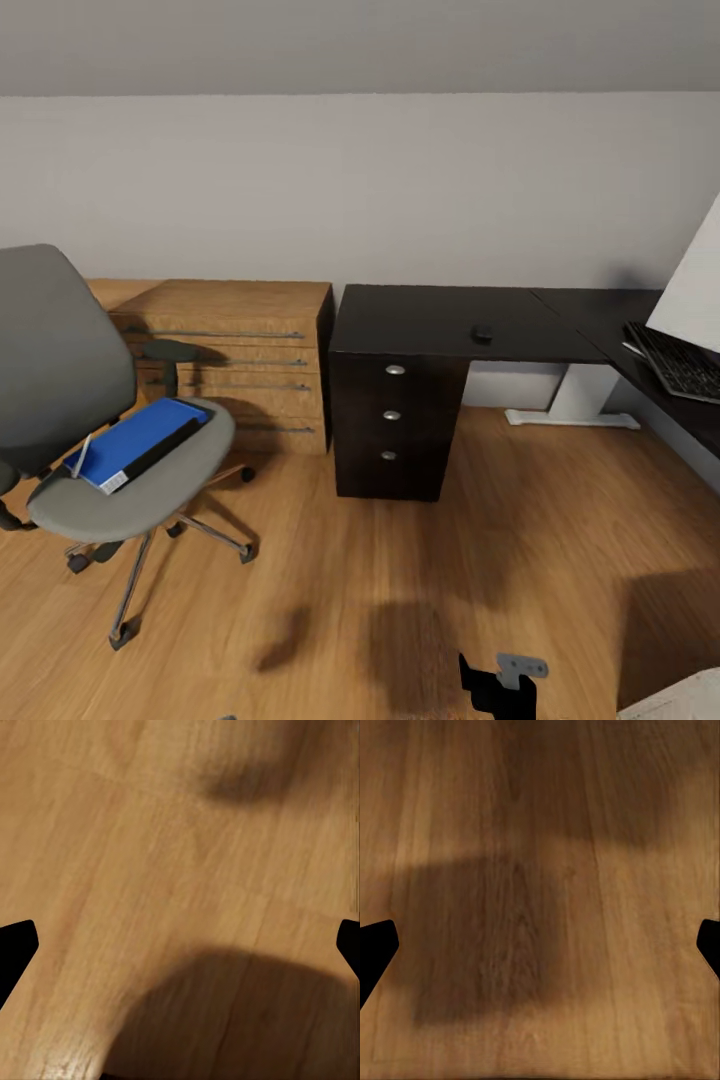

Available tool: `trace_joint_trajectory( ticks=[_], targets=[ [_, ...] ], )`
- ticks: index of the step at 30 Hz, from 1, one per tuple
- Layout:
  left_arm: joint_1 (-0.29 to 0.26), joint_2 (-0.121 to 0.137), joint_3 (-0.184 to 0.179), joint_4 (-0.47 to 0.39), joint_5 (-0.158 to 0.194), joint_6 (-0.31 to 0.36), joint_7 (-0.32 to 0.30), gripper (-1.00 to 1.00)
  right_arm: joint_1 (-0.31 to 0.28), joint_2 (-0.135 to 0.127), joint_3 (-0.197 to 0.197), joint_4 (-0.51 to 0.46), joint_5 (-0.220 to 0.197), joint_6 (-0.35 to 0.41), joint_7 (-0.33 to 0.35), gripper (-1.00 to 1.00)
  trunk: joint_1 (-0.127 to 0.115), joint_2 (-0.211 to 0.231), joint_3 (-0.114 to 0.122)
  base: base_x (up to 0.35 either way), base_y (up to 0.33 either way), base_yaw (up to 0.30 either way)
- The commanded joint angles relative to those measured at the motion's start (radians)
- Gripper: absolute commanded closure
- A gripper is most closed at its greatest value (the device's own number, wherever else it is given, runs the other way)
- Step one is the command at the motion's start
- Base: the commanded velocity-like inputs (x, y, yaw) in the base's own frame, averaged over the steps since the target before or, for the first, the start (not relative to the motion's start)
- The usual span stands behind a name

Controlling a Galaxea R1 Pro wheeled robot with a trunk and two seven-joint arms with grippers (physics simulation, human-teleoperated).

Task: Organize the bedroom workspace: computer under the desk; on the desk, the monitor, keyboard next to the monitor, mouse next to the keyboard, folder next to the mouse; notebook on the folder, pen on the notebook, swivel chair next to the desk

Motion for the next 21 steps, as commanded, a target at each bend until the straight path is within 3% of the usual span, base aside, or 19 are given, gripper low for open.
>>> trace_joint_trajectory(
  ticks=[1, 21],
  targets=[
    [0.0, 0.0, -0.004, 0.001, 0.003, -0.003, 0.004, -1.0, -0.001, 0.0, -0.003, 0.002, -0.004, -0.004, 0.002, -1.0, 0.0, 0.0, -0.001, 0.0, 0.002, -0.281],
    [0.0, 0.0, -0.004, 0.004, 0.003, -0.003, 0.004, -1.0, -0.001, 0.0, -0.003, 0.002, -0.003, -0.003, 0.002, -1.0, 0.0, 0.0, -0.004, 0.0, 0.0, -0.276]
  ],
)
